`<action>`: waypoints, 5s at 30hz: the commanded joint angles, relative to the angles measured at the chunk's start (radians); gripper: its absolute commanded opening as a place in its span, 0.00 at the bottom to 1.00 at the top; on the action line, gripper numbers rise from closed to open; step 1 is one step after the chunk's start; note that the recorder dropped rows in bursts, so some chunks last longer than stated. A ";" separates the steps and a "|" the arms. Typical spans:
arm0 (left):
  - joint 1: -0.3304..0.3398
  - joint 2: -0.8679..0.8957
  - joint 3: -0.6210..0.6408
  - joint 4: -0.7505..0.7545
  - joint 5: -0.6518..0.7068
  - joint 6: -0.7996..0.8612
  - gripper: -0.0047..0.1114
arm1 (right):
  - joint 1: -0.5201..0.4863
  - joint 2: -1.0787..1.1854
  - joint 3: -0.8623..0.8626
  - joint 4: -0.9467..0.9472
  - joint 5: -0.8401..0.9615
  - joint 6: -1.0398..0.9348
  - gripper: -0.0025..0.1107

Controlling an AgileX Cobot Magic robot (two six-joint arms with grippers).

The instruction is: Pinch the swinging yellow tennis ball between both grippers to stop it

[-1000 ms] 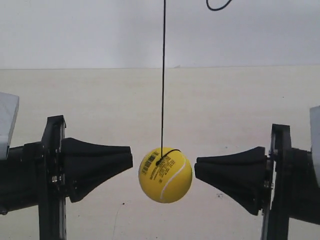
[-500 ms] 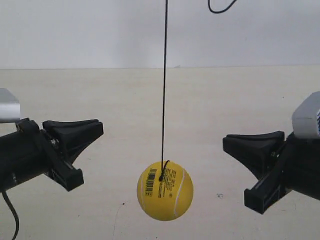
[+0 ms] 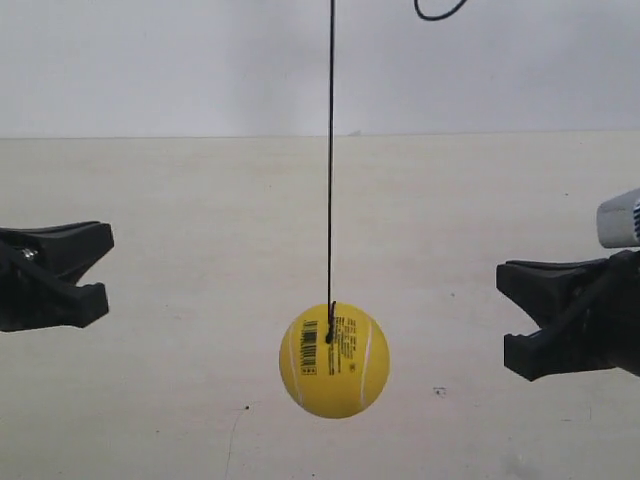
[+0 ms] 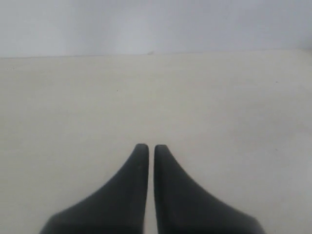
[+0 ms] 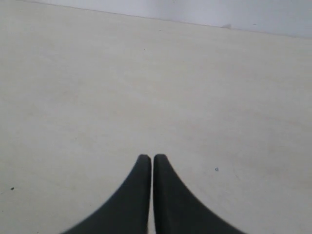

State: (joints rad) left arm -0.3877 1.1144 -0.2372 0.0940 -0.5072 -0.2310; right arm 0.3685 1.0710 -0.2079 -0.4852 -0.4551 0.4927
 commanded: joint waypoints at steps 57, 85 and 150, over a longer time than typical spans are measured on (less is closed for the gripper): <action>0.019 -1.009 0.006 -0.061 0.464 -0.022 0.08 | 0.001 -1.071 0.091 0.007 0.312 0.268 0.02; 0.461 -1.114 0.108 -0.137 0.485 0.049 0.08 | 0.001 -1.071 0.091 0.007 0.310 0.268 0.02; 0.462 -1.114 0.237 -0.130 0.803 0.340 0.08 | 0.001 -1.071 0.091 0.007 0.334 0.220 0.02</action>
State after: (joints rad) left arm 0.0711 0.0015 -0.0035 -0.0296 0.2921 0.1029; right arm 0.3685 0.0041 -0.1186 -0.4774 -0.1361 0.7484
